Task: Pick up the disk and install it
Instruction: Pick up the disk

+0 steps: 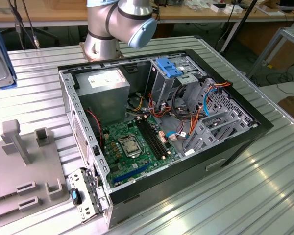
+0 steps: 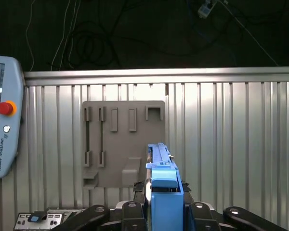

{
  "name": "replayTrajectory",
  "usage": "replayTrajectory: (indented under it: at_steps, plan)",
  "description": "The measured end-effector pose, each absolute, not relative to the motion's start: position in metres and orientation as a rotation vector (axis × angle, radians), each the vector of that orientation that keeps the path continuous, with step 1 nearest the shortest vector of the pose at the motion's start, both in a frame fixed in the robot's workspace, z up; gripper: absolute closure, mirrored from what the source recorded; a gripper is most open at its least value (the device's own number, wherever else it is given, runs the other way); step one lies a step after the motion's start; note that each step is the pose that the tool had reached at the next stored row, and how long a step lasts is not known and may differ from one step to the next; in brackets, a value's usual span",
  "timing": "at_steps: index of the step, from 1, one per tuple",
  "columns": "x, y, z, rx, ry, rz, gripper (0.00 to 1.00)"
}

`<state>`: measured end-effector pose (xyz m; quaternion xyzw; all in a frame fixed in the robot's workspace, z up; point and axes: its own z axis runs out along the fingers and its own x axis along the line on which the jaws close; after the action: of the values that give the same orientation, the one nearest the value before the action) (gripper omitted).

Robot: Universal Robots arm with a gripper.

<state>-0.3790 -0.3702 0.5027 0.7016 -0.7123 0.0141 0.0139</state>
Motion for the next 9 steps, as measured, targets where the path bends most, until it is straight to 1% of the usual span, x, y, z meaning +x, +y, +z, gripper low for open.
replayTrajectory:
  at_steps: [9]
  plan:
    - [-0.326,-0.37,0.503,2.185,-2.218,0.044,0.63]
